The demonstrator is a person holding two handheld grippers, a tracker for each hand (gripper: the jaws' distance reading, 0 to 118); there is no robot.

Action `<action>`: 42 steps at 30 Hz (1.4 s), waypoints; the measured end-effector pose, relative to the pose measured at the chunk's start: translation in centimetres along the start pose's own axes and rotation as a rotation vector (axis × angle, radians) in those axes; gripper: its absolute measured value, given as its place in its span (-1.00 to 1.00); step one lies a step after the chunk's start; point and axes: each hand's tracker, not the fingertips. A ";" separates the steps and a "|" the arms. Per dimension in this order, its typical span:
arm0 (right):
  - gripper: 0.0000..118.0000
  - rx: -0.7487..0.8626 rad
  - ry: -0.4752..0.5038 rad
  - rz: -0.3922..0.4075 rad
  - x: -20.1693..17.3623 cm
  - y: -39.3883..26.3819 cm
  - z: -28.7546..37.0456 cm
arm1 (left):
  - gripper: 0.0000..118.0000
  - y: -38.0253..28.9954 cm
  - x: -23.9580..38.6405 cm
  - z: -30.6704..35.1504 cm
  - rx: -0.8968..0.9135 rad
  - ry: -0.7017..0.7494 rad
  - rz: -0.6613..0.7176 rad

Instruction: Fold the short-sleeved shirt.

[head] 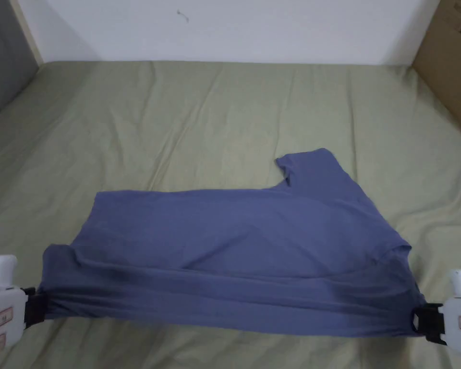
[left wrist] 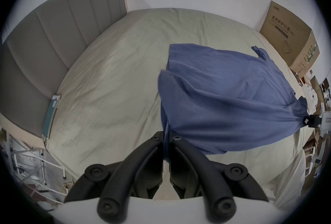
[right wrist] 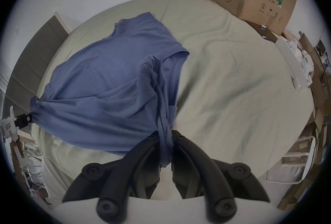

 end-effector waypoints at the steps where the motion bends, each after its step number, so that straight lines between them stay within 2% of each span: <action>1: -0.83 -0.007 0.003 0.000 0.3 -0.8 0.4 | -0.93 -0.7 -0.2 0.5 -0.004 0.004 0.001; 4: -0.83 -0.053 0.026 -0.037 1.6 -3.9 1.4 | -0.93 -3.4 -0.5 1.6 -0.038 0.017 -0.009; 6: -0.83 -0.072 0.007 -0.048 2.0 -6.0 1.6 | -0.93 -5.3 -0.7 1.7 -0.059 0.044 -0.011; 11: -0.82 -0.093 0.029 -0.109 2.3 -8.3 0.6 | -0.93 -7.9 -1.1 0.9 -0.092 0.031 0.059; 12: -0.75 -0.077 0.020 -0.111 2.1 -8.4 0.5 | -0.89 -7.9 -1.0 0.9 -0.083 0.030 0.076; 13: -0.57 -0.068 0.018 -0.103 2.0 -8.2 0.5 | -0.75 -7.7 -1.1 0.8 -0.071 0.031 0.083; 14: -0.27 -0.062 0.002 -0.086 1.7 -8.0 0.7 | -0.43 -7.4 -1.0 0.9 -0.066 0.035 0.085; 15: 0.18 -0.054 -0.039 -0.057 1.4 -7.7 0.9 | 0.12 -7.0 -0.8 1.2 -0.067 0.046 0.078; 16: 0.31 -0.041 -0.058 -0.031 1.3 -7.6 1.2 | 0.48 -6.7 -0.7 1.5 -0.054 0.077 0.064; 17: 0.31 -0.025 -0.062 -0.012 1.2 -7.4 1.7 | 0.68 -6.4 -0.8 1.9 -0.033 0.082 0.057; 19: 0.31 0.000 -0.048 -0.012 1.1 -6.7 3.0 | 0.71 -5.6 -1.0 3.1 -0.002 0.059 0.067; 23: 0.27 0.080 0.013 -0.022 0.4 -5.1 5.4 | 0.65 -4.2 -0.5 5.7 0.092 -0.011 0.107; 24: 0.15 0.092 0.019 -0.005 0.0 -4.8 5.7 | 0.43 -3.9 -0.2 6.2 0.120 -0.039 0.113; 25: -0.11 0.105 0.022 0.022 -0.5 -4.6 5.9 | 0.14 -3.7 0.1 6.4 0.136 -0.057 0.119; 26: -0.52 0.110 0.019 0.046 -0.9 -4.3 5.9 | -0.24 -3.6 0.3 6.2 0.133 -0.063 0.120; 27: -0.87 0.106 0.010 0.054 -1.4 -4.3 5.4 | -0.76 -3.5 0.6 5.7 0.123 -0.068 0.116; 28: -0.89 0.097 0.006 0.063 -1.7 -4.2 4.9 | -1.00 -3.5 0.9 4.8 0.113 -0.062 0.113; 29: -0.99 0.062 0.007 0.081 -2.0 -4.3 4.1 | -1.00 -3.7 1.3 4.0 0.099 -0.046 0.111; 36: -1.00 0.027 0.028 0.020 -2.2 -3.1 1.6 | -1.00 -3.7 2.1 1.8 0.040 -0.061 0.091; 42: -1.00 0.102 0.069 0.016 -1.7 4.9 0.8 | -1.00 -0.6 1.7 1.4 0.064 -0.062 0.109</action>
